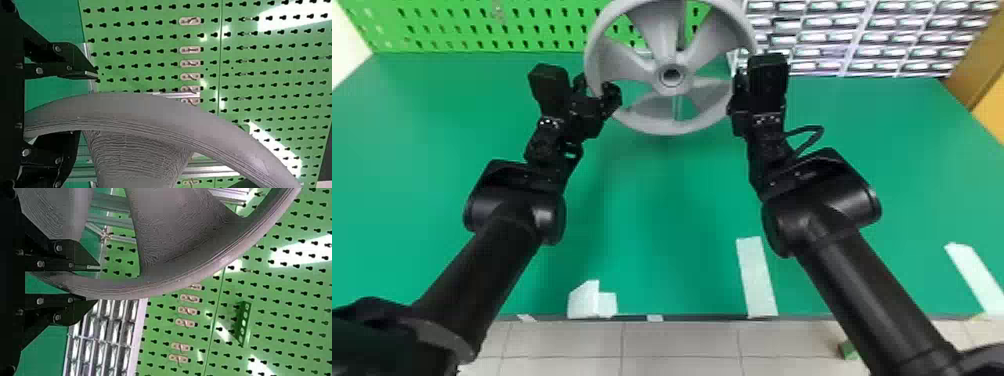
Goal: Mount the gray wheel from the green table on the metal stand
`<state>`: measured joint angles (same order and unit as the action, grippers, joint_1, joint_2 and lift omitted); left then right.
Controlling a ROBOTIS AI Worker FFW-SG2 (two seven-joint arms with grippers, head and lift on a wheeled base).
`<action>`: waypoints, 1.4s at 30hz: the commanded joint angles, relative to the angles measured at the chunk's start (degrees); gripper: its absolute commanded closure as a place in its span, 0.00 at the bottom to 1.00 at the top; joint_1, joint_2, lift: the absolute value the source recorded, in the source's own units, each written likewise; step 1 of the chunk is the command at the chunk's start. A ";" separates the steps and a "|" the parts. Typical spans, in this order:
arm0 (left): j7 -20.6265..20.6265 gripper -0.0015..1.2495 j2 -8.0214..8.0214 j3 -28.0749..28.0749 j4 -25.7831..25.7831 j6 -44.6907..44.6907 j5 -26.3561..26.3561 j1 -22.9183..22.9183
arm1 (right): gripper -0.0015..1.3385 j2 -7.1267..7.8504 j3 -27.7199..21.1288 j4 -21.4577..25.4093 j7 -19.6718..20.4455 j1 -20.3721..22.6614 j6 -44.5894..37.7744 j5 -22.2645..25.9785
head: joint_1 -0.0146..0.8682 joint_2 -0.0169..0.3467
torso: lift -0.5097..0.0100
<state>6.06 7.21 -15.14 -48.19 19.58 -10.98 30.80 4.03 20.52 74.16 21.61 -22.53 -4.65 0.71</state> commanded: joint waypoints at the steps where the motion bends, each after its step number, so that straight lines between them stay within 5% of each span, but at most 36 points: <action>1: -1.75 0.67 0.08 0.28 0.38 -0.25 -0.10 0.40 | 0.83 -0.08 -0.04 -0.34 0.01 -0.49 0.08 -0.01 | 1.00 0.19 | 0.79; 42: -1.75 0.65 -0.80 1.08 6.18 0.81 -0.19 4.36 | 0.83 -2.01 -0.39 -6.14 -0.34 -3.57 1.05 -1.42 | 1.00 0.19 | 0.79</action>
<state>6.06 6.40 -14.02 -42.03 20.30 -11.17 35.37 1.95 20.14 68.05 21.27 -26.23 -3.61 -0.67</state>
